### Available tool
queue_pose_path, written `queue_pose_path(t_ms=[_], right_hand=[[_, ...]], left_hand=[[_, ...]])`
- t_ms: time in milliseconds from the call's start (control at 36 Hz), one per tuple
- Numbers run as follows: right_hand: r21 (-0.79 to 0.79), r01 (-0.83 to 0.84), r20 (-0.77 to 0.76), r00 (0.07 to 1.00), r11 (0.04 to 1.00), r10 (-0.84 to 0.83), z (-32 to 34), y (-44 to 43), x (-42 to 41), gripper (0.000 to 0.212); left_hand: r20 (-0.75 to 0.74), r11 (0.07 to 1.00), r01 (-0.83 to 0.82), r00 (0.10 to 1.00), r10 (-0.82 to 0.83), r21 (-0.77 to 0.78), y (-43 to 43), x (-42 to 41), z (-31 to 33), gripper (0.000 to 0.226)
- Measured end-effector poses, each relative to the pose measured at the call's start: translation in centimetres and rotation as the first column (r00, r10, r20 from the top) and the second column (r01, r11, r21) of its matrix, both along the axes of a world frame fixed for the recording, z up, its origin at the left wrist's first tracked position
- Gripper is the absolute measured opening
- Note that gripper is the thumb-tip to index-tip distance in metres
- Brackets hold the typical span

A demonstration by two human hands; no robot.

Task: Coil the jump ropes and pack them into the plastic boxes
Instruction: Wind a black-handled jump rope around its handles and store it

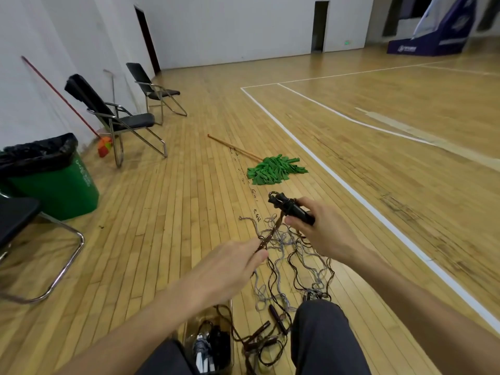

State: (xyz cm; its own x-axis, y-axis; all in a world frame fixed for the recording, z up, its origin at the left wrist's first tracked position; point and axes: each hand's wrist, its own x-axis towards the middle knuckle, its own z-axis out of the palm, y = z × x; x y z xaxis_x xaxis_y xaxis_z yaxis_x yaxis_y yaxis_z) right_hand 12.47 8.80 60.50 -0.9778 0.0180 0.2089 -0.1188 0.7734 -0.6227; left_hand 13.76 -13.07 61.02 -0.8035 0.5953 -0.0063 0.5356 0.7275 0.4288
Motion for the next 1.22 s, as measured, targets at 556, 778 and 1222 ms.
queue_pose_path(t_ms=[556, 778, 1222], right_hand=[[0.246, -0.476, 0.405, 0.842, 0.844, 0.357, -0.7, -3.8, 2.6, 0.019], [0.252, -0.583, 0.359, 0.798, 0.773, 0.485, 0.8, -5.5, 4.6, 0.025], [-0.055, -0.437, 0.044, 0.897, 0.898, 0.440, 4.1, -6.4, 4.3, 0.031]], left_hand=[[-0.509, 0.877, 0.430, 0.718, -0.476, -0.214, -2.2, -2.6, 4.7, 0.029], [-0.102, 0.968, 0.195, 0.978, -0.181, 0.158, -2.6, -3.6, 3.5, 0.018], [0.396, 0.821, -0.037, 0.888, -0.234, 0.569, -4.9, -3.1, 3.7, 0.016]])
